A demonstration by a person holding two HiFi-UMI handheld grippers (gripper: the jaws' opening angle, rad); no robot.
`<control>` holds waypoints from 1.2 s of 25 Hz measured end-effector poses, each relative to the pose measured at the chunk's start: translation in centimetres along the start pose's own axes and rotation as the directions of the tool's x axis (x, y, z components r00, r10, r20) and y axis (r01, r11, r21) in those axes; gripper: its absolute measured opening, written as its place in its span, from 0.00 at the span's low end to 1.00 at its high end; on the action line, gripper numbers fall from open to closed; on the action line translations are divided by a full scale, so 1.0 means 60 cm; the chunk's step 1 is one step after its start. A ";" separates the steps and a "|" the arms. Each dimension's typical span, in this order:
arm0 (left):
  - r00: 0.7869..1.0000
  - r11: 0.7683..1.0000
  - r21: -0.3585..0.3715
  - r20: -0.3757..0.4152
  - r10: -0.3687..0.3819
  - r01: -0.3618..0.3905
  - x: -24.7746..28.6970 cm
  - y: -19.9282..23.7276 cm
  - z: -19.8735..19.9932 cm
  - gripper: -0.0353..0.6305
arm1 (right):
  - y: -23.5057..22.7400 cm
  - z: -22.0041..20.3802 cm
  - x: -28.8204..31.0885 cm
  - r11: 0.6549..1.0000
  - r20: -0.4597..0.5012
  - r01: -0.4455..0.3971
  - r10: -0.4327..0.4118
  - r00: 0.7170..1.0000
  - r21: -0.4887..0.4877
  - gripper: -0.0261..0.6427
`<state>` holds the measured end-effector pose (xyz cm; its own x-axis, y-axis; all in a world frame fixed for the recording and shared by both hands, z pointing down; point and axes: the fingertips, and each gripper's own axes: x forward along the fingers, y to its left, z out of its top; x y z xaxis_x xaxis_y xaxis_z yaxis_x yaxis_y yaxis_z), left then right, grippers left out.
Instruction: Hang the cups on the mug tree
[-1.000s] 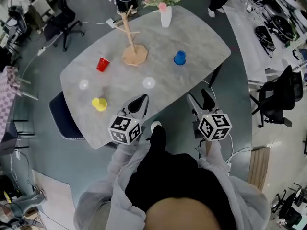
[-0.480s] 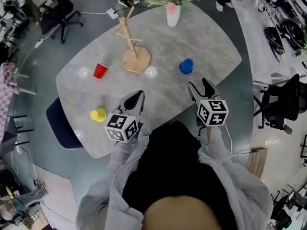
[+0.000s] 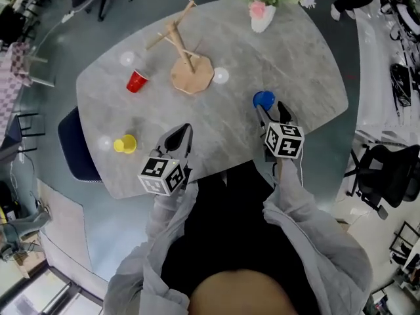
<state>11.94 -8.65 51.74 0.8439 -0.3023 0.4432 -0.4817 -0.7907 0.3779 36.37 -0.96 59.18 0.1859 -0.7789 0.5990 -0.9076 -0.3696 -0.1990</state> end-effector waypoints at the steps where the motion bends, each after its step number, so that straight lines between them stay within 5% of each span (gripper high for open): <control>1: 1.000 1.000 -0.009 -0.004 0.024 -0.024 0.005 0.003 0.000 0.05 | -0.005 -0.002 0.016 1.000 -0.015 -0.010 0.010 1.000 -0.007 0.52; 11: 0.981 0.975 -0.111 -0.005 0.194 -0.193 0.023 0.009 -0.016 0.05 | 0.004 0.025 0.078 0.979 -0.043 -0.167 0.163 0.986 -0.116 0.43; 17: 0.970 0.965 -0.132 0.058 0.238 -0.228 0.012 0.016 0.013 0.05 | 0.070 0.138 0.073 0.938 0.061 -0.299 0.313 0.948 -0.173 0.43; 25: 0.956 0.968 -0.077 0.161 0.247 -0.237 -0.050 0.042 0.089 0.05 | 0.200 0.351 -0.051 0.846 0.274 -0.485 0.532 0.802 -0.222 0.42; 30: 0.933 0.965 -0.057 0.244 0.263 -0.257 -0.092 0.052 0.134 0.05 | 0.284 0.421 -0.089 0.777 0.317 -0.560 0.630 0.709 -0.288 0.42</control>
<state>7.68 -13.71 43.91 0.7187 -0.6203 0.3143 -0.6950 -0.6548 0.2970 29.42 -15.88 32.99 -0.3200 -0.9459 0.0533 -0.9174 0.2953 -0.2668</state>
